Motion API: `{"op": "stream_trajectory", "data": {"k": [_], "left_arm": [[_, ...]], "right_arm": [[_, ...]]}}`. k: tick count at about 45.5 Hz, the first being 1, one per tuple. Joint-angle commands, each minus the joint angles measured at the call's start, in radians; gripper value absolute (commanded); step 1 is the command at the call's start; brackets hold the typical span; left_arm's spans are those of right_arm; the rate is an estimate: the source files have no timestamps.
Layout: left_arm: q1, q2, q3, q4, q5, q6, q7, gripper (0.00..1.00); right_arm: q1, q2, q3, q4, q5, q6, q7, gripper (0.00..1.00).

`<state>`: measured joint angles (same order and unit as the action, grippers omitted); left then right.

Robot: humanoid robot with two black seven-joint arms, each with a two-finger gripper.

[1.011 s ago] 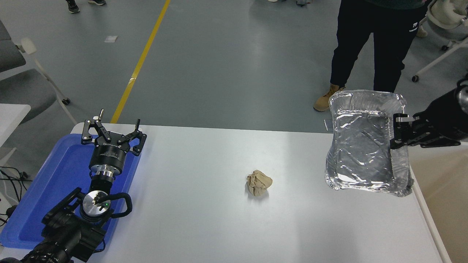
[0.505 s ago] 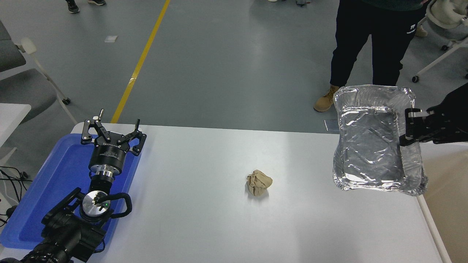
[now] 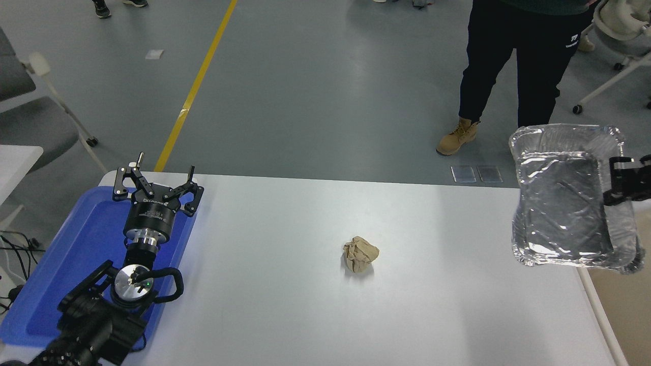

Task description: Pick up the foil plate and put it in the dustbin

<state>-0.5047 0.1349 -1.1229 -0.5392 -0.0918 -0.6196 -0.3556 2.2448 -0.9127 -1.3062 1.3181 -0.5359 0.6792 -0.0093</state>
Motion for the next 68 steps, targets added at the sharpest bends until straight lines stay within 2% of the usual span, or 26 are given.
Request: {"op": "stream_trajectory", "data": {"k": [1, 6, 16, 29, 41, 52, 68], "left_arm": [[0.000, 0.000, 0.000, -0.001, 0.001, 0.000, 0.000, 1.00], [0.000, 0.000, 0.000, -0.001, 0.000, 0.000, 0.000, 1.00], [0.002, 0.000, 0.000, 0.001, 0.000, 0.000, 0.000, 1.00], [0.002, 0.000, 0.000, -0.001, 0.000, 0.000, 0.000, 1.00], [0.002, 0.000, 0.000, 0.001, 0.000, 0.000, -0.002, 1.00], [0.000, 0.000, 0.000, 0.001, 0.000, 0.000, 0.000, 1.00], [0.002, 0.000, 0.000, 0.001, 0.000, 0.000, -0.002, 1.00]], "right_arm": [[-0.168, -0.075, 0.093, -0.201, -0.118, -0.007, 0.003, 0.00], [-0.270, -0.101, 0.189, -0.279, -0.162, -0.006, 0.005, 0.00], [-0.462, -0.161, 0.369, -0.370, -0.338, -0.044, 0.006, 0.00], [-0.738, -0.157, 0.590, -0.479, -0.492, -0.170, 0.008, 0.00], [-0.929, -0.127, 0.673, -0.516, -0.642, -0.377, 0.008, 0.00], [-1.070, -0.063, 0.673, -0.597, -0.710, -0.527, 0.008, 0.00], [-1.166, 0.031, 0.676, -0.720, -0.704, -0.546, 0.015, 0.00]]}}
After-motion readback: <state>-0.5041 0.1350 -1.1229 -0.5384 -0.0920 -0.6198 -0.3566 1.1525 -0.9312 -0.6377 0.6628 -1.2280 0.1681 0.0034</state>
